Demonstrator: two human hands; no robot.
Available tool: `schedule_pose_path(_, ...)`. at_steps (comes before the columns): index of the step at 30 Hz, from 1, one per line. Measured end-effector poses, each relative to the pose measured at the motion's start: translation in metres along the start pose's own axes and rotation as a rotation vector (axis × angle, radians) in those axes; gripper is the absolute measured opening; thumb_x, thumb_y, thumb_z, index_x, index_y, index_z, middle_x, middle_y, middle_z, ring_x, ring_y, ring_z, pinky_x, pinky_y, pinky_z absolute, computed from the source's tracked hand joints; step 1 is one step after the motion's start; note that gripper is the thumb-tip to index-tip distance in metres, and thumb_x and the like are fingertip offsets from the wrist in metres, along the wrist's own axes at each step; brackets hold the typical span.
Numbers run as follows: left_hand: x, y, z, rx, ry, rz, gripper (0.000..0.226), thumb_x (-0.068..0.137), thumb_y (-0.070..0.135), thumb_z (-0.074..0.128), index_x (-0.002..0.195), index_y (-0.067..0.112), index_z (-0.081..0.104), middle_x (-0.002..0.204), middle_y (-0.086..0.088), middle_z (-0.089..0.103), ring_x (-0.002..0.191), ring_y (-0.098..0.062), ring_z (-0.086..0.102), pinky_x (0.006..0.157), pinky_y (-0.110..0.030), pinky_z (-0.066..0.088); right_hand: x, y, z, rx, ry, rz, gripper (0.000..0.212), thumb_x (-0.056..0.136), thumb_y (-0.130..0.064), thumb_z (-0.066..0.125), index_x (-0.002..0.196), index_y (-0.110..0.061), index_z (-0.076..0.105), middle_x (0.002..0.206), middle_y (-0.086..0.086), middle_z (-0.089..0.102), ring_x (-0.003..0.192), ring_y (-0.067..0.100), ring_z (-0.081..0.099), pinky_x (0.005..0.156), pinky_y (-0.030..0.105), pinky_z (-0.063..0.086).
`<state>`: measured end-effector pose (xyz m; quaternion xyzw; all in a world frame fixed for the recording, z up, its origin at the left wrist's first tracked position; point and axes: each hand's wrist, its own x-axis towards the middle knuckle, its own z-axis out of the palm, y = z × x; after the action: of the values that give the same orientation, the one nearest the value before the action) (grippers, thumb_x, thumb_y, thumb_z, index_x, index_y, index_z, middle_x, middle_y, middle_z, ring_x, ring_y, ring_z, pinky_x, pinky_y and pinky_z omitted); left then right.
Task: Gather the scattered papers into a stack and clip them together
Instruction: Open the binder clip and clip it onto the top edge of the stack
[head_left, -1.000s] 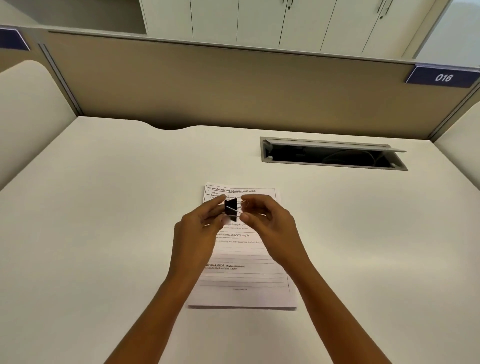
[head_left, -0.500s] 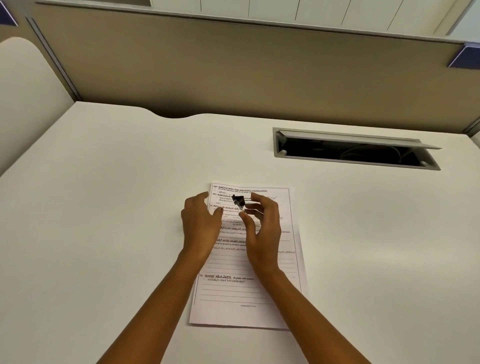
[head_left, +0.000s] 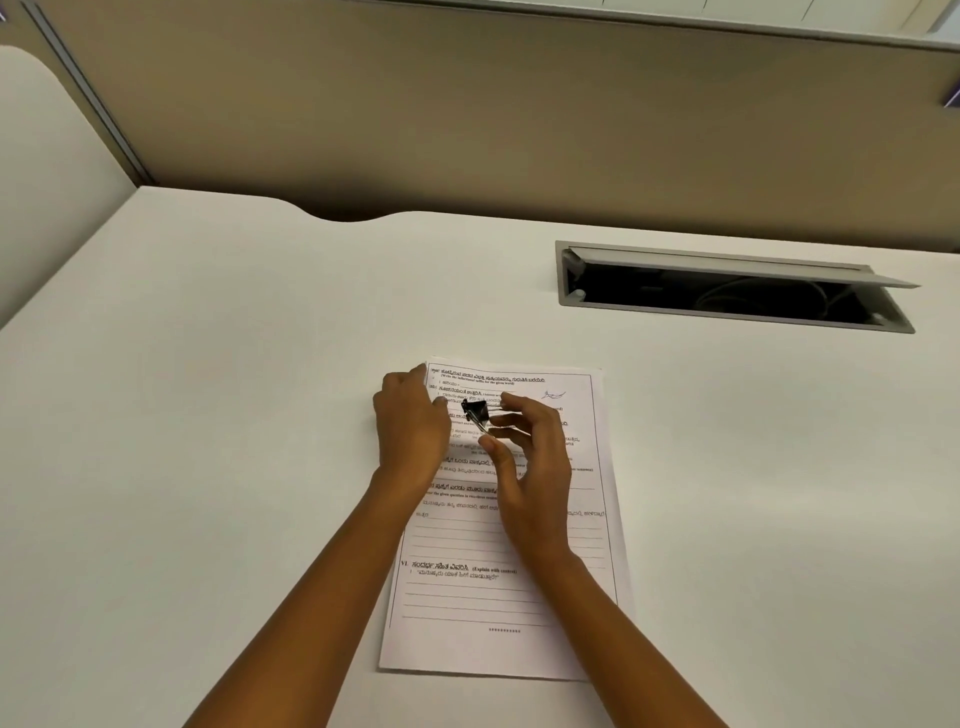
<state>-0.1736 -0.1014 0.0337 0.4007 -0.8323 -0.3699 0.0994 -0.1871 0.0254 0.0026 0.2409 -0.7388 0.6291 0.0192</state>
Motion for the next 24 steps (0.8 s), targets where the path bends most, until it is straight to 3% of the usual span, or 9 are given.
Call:
schedule_pose_path(6,0.006,0.002,0.005,0.029,0.056,0.016,0.039,0.089,0.012,0.057,0.127,0.007,0.052,0.121,-0.016,0.056,0.112,-0.030,0.052,0.089,-0.033,0.041,0.000,0.001,0.001,-0.004,-0.031,-0.003,0.038,0.086,-0.008,0.066,0.121,-0.006,0.053,0.114,0.005,0.057,0.100,0.009,0.062,0.086,0.018,0.050)
schedule_pose_path(12,0.009,0.001,0.006,0.102,0.046,-0.042,0.030,0.085,0.011,0.063,0.109,-0.002,0.052,0.113,-0.020,0.058,0.103,-0.033,0.055,0.073,-0.033,0.040,-0.001,0.002,0.001,-0.011,-0.062,-0.007,0.038,0.085,-0.005,0.066,0.121,-0.005,0.054,0.114,0.006,0.057,0.101,0.006,0.060,0.086,0.014,0.047)
schedule_pose_path(18,0.011,0.006,0.002,0.162,0.004,-0.182,0.032,0.086,0.009,0.059,0.114,-0.004,0.049,0.117,-0.021,0.058,0.110,-0.040,0.053,0.086,-0.044,0.044,-0.003,0.001,0.001,-0.024,-0.082,-0.018,0.038,0.086,-0.003,0.066,0.121,-0.007,0.054,0.114,0.004,0.057,0.101,0.007,0.060,0.087,0.014,0.047)
schedule_pose_path(24,0.014,-0.002,0.007,0.202,-0.095,-0.233,0.033,0.085,0.026,0.060,0.113,0.008,0.060,0.123,-0.019,0.051,0.115,-0.038,0.044,0.090,-0.042,0.041,-0.002,0.002,0.001,-0.031,-0.074,-0.030,0.037,0.085,-0.004,0.066,0.120,-0.008,0.055,0.112,0.002,0.057,0.100,0.009,0.060,0.087,0.017,0.049)
